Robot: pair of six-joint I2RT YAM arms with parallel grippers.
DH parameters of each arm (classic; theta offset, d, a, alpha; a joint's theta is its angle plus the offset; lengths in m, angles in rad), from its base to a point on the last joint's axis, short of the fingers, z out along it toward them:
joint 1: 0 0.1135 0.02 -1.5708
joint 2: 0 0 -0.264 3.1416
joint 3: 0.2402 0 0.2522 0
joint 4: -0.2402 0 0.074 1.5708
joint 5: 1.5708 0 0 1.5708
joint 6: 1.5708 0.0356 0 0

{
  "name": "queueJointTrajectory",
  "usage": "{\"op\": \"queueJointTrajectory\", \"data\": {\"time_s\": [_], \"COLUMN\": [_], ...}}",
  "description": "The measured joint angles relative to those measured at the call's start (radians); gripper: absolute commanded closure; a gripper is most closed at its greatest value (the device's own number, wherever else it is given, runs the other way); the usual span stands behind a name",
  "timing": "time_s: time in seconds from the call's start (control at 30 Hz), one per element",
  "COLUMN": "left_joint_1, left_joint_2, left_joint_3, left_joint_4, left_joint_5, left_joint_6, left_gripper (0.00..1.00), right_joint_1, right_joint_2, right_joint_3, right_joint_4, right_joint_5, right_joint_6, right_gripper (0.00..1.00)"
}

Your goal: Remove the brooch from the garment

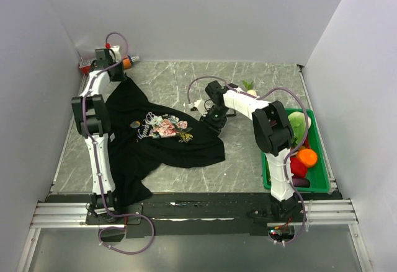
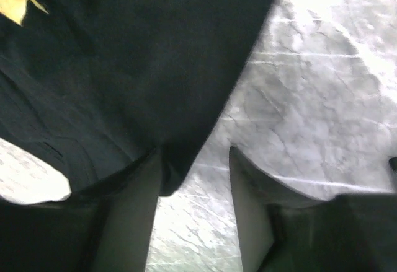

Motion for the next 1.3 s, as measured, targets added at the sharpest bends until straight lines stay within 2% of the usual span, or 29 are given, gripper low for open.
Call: {"op": "queueJointTrajectory", "data": {"time_s": [0.03,0.1,0.13,0.17,0.33,0.53,0.63,0.8,0.9,1.0,1.1,1.23,1.3], "left_joint_1": [0.009,0.036,0.054,0.075,0.18,0.258,0.286,0.304,0.304,0.296,0.249,0.095,0.035], "left_joint_2": [-0.021,-0.081,-0.124,-0.169,-0.431,-0.688,-0.766,-0.819,-0.86,-0.942,-1.019,-1.046,-1.072], "left_joint_3": [-0.013,-0.048,-0.069,-0.087,-0.11,-0.018,0.047,0.145,0.138,0.037,-0.081,-0.145,-0.193], "left_joint_4": [-0.009,-0.03,-0.035,-0.039,-0.052,-0.055,-0.018,0.064,0.095,0.098,0.081,0.014,-0.051], "left_joint_5": [0.021,0.06,0.08,0.099,0.178,0.222,0.232,0.251,0.294,0.38,0.475,0.64,0.697], "left_joint_6": [-0.01,-0.029,-0.04,-0.048,-0.051,-0.038,-0.038,-0.042,-0.061,-0.118,-0.192,-0.276,-0.267], "left_gripper": [0.99,0.99,0.99,0.99,0.99,0.99,0.99,0.99,0.99,0.99,0.99,0.99,0.99], "right_joint_1": [0.003,0.005,0.006,0.006,0.007,-0.017,-0.045,-0.072,-0.07,-0.051,-0.037,-0.024,-0.023], "right_joint_2": [0.006,0.018,0.027,0.032,0.061,0.097,0.073,-0.082,-0.195,-0.28,-0.287,-0.268,-0.255], "right_joint_3": [0.002,0.015,0.026,0.032,0.083,0.367,0.523,0.517,0.43,0.326,0.267,0.204,0.201], "right_joint_4": [-0.002,-0.007,-0.011,-0.011,-0.028,-0.029,0.044,0.2,0.301,0.382,0.424,0.415,0.407], "right_joint_5": [-0.001,-0.006,-0.005,-0.005,-0.003,0.015,0.032,0.04,-0.021,-0.079,-0.119,-0.173,-0.193], "right_joint_6": [0.001,0.003,0.005,0.007,0.007,0.011,0.01,0.01,0.029,0.079,0.141,0.195,0.203], "right_gripper": [0.67,0.8,0.96,1.0,1.0,1.0,1.0,1.0,0.89,0.67,0.63,0.55,0.51]}}
